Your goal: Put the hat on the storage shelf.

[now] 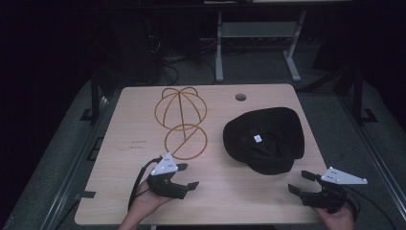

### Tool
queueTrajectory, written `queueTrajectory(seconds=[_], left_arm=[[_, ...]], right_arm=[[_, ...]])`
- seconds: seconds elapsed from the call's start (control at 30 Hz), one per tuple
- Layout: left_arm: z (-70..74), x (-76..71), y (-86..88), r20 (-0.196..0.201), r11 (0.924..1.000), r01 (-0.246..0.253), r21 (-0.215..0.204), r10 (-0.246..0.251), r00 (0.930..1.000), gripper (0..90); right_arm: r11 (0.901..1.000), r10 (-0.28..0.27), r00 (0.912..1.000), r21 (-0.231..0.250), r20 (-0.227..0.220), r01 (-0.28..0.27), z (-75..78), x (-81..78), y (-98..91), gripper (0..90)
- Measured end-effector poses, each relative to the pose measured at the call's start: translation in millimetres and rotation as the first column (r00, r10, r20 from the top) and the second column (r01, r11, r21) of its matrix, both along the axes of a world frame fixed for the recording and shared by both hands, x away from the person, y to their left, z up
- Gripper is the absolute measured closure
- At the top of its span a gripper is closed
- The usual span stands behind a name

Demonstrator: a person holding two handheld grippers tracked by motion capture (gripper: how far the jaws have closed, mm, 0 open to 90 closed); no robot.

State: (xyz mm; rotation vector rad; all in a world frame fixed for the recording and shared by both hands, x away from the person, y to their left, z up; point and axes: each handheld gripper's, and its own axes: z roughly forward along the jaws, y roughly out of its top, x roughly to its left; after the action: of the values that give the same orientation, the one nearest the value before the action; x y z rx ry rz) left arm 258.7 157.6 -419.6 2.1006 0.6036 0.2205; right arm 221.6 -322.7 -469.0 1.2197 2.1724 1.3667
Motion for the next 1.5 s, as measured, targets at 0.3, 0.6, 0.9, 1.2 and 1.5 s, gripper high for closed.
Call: queueTrajectory(seconds=[0.3,0.6,0.9,1.2,1.5], left_arm=[[26.6,8.5,-45.8,0.029,0.9966,0.081,0.011,-0.081,0.9963,24.7],[43.2,16.7,-79.4,0.059,0.9906,0.135,0.024,-0.136,0.9890,25.5],[49.9,36.2,-113.6,0.054,0.9819,0.179,0.062,-0.182,0.9818,28.8],[44.9,45.2,-140.9,0.061,0.9746,0.198,0.105,-0.205,0.9768,28.8],[29.2,52.6,-165.4,0.049,0.9643,0.208,0.164,-0.219,0.9745,39.4]], right_arm=[[0.9999,0.003,1.0000,0.014,0.001,-0.003,-0.6,-0.4,-5.7,19.3],[0.9999,0.009,0.9999,0.009,-0.006,-0.009,-2.2,0.4,-5.4,19.3],[0.9999,0.009,0.9999,0.010,-0.009,-0.009,-3.3,1.3,-7.0,19.5],[0.9994,0.035,0.9993,0.000,-0.012,-0.035,-4.9,2.9,-4.6,19.4],[0.9997,0.023,0.9997,0.009,-0.005,-0.023,-3.9,1.2,-6.7,17.7]])
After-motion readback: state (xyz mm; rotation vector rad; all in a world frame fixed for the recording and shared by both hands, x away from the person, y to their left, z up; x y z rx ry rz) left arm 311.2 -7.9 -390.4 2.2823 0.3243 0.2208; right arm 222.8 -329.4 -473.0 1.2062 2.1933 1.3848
